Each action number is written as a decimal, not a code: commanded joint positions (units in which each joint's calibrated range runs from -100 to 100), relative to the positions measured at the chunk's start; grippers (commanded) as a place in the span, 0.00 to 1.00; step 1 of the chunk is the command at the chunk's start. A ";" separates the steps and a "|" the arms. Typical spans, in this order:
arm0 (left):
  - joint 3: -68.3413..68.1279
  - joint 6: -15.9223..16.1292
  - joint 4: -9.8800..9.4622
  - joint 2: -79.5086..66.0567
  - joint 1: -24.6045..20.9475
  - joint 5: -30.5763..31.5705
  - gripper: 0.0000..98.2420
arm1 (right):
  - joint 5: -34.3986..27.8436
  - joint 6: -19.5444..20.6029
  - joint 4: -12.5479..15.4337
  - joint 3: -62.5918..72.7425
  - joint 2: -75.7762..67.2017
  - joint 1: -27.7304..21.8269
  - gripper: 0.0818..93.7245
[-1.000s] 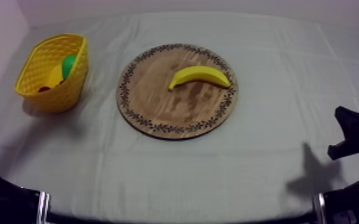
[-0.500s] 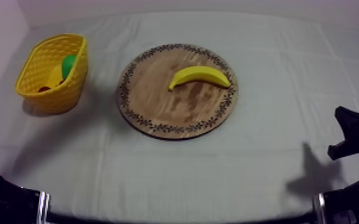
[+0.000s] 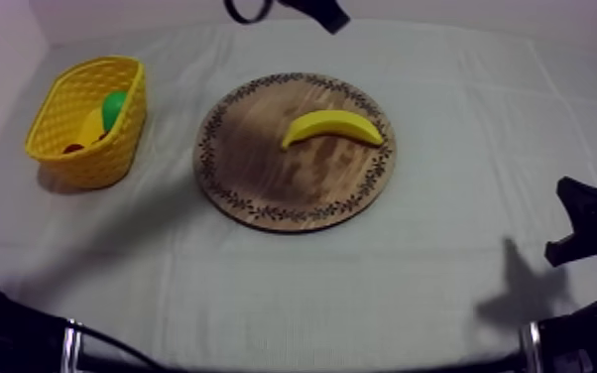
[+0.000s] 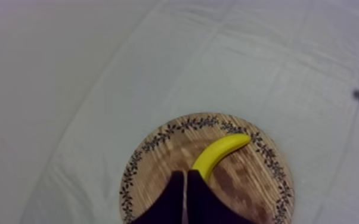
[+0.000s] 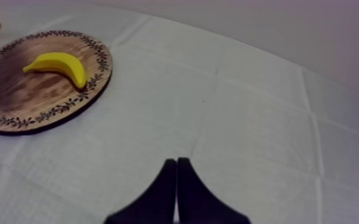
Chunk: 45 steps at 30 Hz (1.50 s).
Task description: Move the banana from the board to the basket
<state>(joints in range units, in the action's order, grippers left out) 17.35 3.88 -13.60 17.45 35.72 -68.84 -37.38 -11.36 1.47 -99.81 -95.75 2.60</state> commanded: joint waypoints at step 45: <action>2.96 6.20 -0.46 10.87 -1.75 -0.83 0.72 | 0.05 0.00 0.02 0.03 0.00 0.00 0.00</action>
<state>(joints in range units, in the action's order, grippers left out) 20.59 9.98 -14.01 28.40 34.04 -69.67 -37.42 -11.36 1.47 -99.81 -95.75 2.60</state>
